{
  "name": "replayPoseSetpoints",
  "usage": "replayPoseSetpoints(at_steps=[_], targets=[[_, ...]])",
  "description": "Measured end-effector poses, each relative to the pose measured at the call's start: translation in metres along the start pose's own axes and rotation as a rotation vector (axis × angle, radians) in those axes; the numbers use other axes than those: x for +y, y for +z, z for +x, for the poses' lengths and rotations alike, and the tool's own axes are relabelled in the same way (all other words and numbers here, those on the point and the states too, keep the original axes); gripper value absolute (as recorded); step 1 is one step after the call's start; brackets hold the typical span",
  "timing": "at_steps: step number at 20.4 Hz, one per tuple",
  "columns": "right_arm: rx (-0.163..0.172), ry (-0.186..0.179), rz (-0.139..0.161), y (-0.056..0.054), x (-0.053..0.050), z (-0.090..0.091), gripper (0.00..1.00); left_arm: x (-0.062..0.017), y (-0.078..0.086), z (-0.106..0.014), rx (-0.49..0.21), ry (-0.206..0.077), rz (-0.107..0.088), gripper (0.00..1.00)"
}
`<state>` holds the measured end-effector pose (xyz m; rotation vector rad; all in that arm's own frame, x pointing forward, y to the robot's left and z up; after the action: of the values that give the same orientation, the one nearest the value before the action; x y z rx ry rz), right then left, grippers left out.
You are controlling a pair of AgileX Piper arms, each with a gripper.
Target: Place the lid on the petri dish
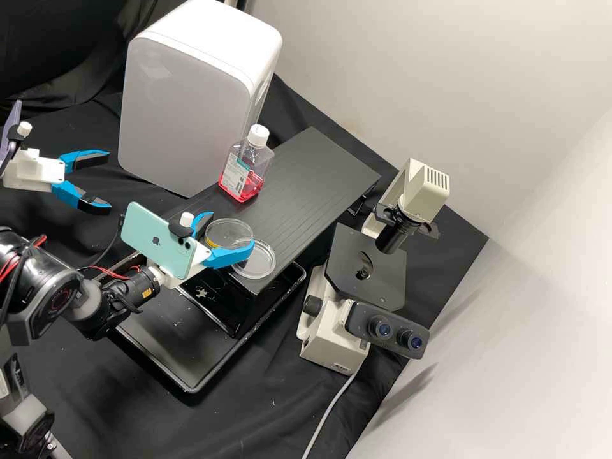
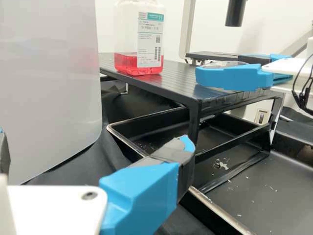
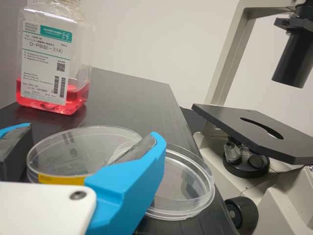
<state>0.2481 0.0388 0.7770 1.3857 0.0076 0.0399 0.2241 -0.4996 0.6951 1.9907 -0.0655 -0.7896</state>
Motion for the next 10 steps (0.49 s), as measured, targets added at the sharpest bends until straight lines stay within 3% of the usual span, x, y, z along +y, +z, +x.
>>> replayPoseSetpoints(at_steps=[10], targets=[[0.001, 0.003, -0.001, 0.0016, 0.0002, 0.0006, 0.0, 0.0001, 0.0002, 0.0016, -0.002, 0.001, 0.001, 1.0]])
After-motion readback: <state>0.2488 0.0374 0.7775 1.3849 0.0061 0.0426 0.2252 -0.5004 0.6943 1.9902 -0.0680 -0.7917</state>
